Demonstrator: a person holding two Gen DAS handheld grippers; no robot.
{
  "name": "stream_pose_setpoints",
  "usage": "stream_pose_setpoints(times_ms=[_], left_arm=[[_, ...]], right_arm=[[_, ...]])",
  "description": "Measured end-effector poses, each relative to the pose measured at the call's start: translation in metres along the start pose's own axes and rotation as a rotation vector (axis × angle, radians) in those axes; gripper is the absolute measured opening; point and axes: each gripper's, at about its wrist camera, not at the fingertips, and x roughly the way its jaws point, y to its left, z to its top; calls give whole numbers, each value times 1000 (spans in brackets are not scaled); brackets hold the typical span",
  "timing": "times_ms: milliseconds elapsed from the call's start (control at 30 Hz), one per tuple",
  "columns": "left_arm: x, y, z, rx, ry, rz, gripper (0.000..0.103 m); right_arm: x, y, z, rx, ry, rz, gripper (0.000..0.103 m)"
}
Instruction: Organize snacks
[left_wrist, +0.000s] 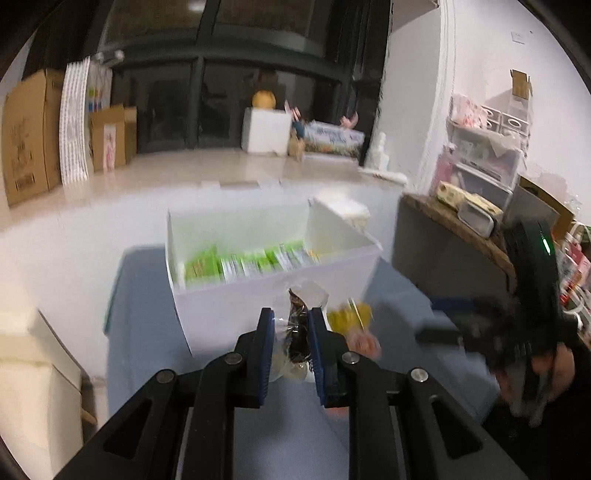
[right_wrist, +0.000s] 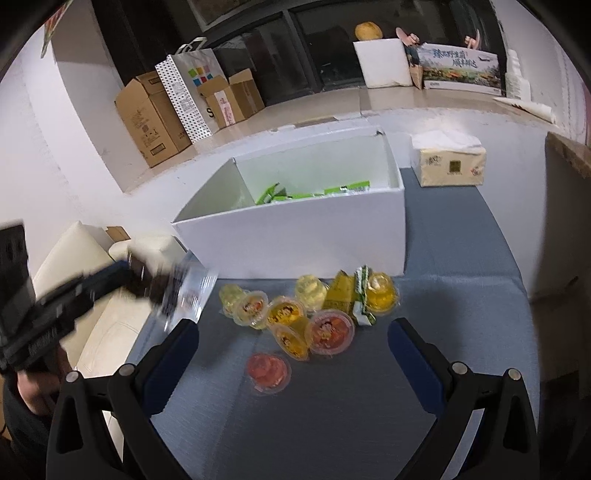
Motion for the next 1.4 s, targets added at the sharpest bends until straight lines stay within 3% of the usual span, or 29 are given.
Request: stream_pose_setpoints(times_ms=[233, 433, 467, 533, 600, 767, 933, 1033, 1233, 1300, 1333, 1367, 1400], left_arm=[[56, 18, 82, -8, -57, 95, 21], [120, 33, 100, -5, 12, 162, 25], [129, 37, 99, -13, 35, 175, 32], [143, 45, 96, -27, 62, 212, 79], [145, 46, 90, -30, 62, 204, 103], [140, 47, 86, -20, 70, 187, 103], [101, 47, 76, -34, 37, 174, 103], [71, 49, 56, -57, 19, 172, 103], [23, 54, 0, -117, 36, 181, 103], [15, 54, -17, -136, 47, 176, 103], [13, 54, -26, -145, 57, 180, 103], [11, 54, -33, -149, 68, 189, 103], [10, 53, -42, -156, 82, 189, 103]], right_arm=[[3, 3, -4, -2, 16, 16, 103], [13, 1, -9, -15, 44, 6, 103], [20, 2, -9, -29, 62, -5, 103], [30, 5, -10, -50, 92, -22, 103], [42, 8, -11, -73, 116, -22, 103], [63, 22, -9, -160, 144, -25, 103], [87, 48, -3, -389, 150, 5, 103], [105, 61, 0, -529, 174, 68, 103], [150, 63, 9, -600, 272, 125, 103], [155, 64, 11, -617, 262, 131, 89], [158, 64, 13, -614, 281, 152, 60], [165, 63, 13, -606, 325, 157, 51], [167, 63, 14, -607, 332, 147, 51]])
